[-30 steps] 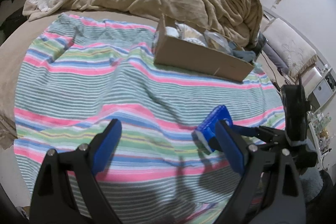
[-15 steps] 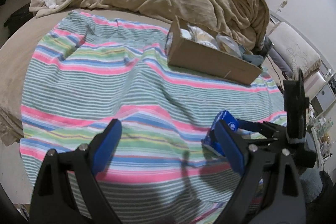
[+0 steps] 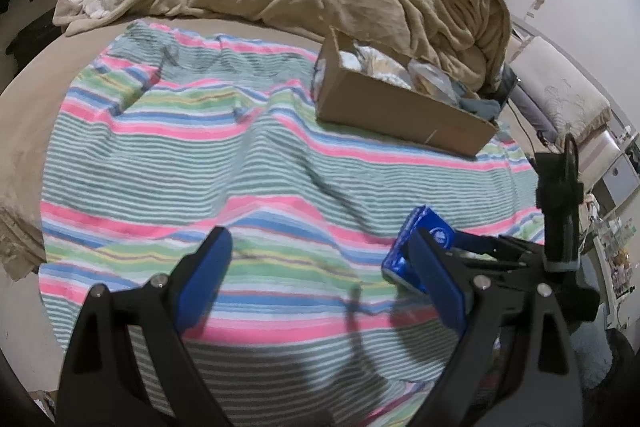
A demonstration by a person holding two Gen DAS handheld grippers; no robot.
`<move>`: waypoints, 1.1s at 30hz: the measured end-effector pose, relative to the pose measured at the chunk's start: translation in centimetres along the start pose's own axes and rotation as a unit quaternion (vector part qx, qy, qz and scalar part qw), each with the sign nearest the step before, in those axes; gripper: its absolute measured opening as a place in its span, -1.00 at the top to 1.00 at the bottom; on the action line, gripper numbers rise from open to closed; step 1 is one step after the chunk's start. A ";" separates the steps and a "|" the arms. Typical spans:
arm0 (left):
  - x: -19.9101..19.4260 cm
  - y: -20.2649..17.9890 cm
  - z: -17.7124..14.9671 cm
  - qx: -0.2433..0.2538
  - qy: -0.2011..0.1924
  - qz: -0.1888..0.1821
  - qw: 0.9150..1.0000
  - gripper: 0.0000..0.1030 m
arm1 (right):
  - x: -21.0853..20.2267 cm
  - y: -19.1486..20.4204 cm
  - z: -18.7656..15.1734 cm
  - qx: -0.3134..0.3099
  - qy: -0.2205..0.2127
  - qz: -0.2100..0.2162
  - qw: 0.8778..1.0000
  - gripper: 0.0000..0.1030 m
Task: Organize objects
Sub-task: 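Lift the blue packet with the right tool and carry it into the box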
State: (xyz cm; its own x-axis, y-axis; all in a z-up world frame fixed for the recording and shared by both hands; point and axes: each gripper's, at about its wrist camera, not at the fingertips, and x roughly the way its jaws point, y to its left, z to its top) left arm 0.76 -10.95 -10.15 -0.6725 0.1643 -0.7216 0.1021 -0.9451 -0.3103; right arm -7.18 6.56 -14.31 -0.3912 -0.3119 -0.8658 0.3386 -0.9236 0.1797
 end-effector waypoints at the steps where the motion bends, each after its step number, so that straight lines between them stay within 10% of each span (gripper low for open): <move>1: 0.0 0.0 0.0 0.000 0.000 0.001 1.000 -0.77 | -0.1 0.1 0.0 -0.004 -0.003 -0.004 1.000 -0.18; 4: -0.1 -0.3 0.0 0.003 0.001 0.004 1.000 -0.77 | -0.9 -0.4 0.2 -0.001 -0.018 0.005 1.000 0.38; 8: 0.1 -1.2 0.1 0.011 0.006 0.003 1.000 -0.77 | -2.0 -0.9 0.3 -0.004 -0.033 0.026 0.999 0.59; 33: 1.3 -5.6 4.9 0.051 -0.012 0.009 0.999 -0.77 | -10.8 -7.6 7.1 0.013 -0.156 0.016 0.987 0.68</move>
State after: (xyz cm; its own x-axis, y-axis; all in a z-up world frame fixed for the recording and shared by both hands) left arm -4.26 -6.80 -6.32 -0.6883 0.1408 -0.7117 0.0410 -0.9718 -0.2320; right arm -11.62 15.38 -3.02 -0.6272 -0.3907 -0.6738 0.3350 -0.9163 0.2195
